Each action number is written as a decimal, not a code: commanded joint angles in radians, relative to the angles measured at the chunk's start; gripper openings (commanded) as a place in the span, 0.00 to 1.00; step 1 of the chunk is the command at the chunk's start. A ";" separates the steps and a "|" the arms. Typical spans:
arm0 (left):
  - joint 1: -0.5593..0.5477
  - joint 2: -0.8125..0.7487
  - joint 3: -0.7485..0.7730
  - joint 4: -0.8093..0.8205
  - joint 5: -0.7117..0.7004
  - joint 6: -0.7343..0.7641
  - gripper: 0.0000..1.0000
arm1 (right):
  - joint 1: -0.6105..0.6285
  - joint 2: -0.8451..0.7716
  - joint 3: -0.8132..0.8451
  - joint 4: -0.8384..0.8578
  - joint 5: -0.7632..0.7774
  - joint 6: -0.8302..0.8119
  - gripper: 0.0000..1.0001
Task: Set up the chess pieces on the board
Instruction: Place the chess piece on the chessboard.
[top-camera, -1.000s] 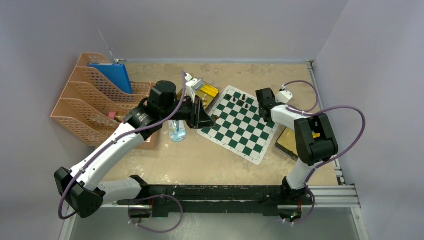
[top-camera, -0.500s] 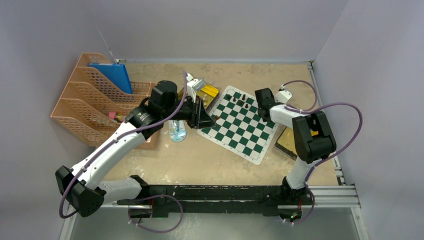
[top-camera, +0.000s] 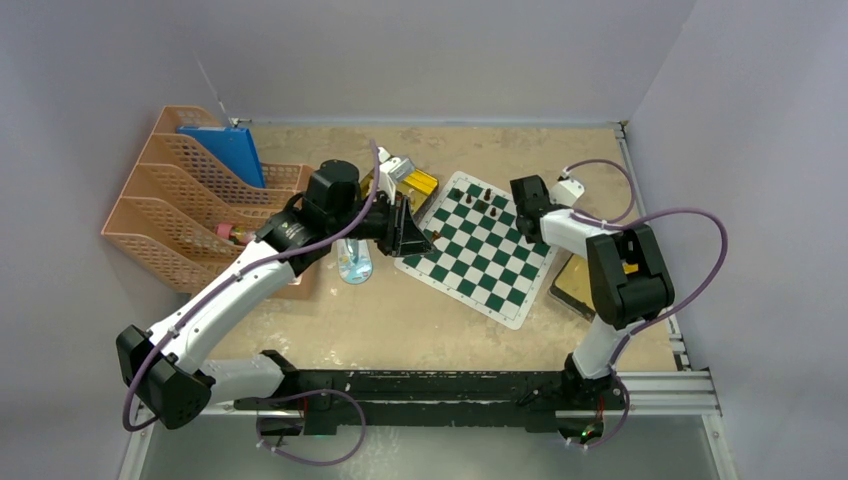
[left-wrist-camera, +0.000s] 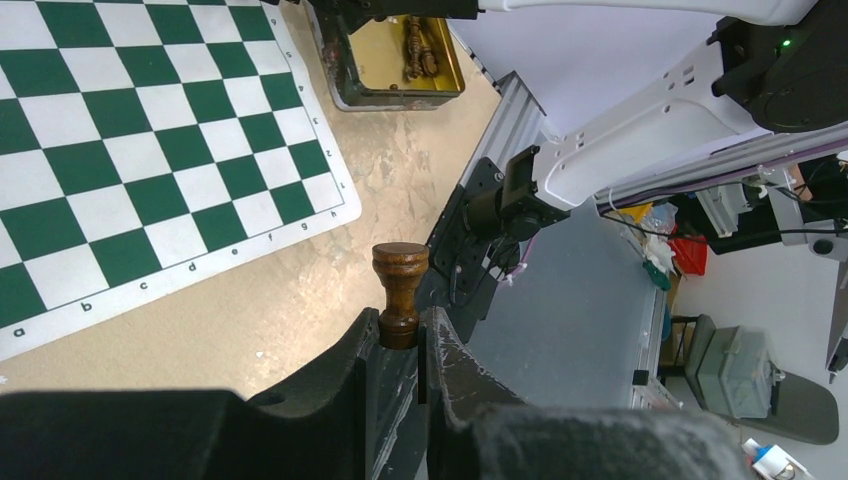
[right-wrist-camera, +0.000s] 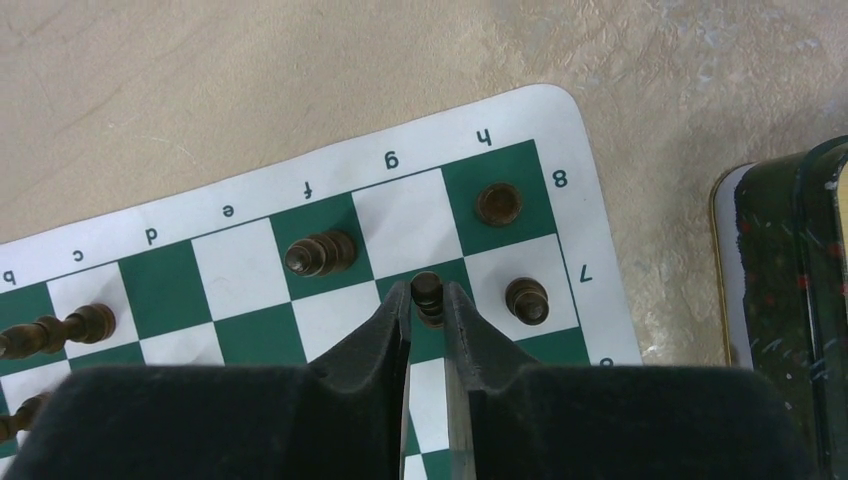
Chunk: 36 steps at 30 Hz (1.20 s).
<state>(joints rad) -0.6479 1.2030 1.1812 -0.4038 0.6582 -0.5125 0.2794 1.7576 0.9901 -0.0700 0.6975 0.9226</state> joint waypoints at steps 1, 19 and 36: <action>0.005 0.006 0.012 0.065 0.021 -0.004 0.00 | 0.005 -0.049 0.020 -0.010 0.037 -0.001 0.19; 0.005 0.008 0.013 0.064 0.020 -0.006 0.00 | 0.008 -0.041 -0.021 0.013 0.000 0.002 0.21; 0.005 0.007 0.015 0.069 0.021 -0.008 0.00 | 0.025 -0.051 -0.027 0.026 -0.030 -0.005 0.24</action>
<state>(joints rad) -0.6479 1.2156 1.1812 -0.3824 0.6617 -0.5137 0.2893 1.7443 0.9680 -0.0612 0.6609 0.9222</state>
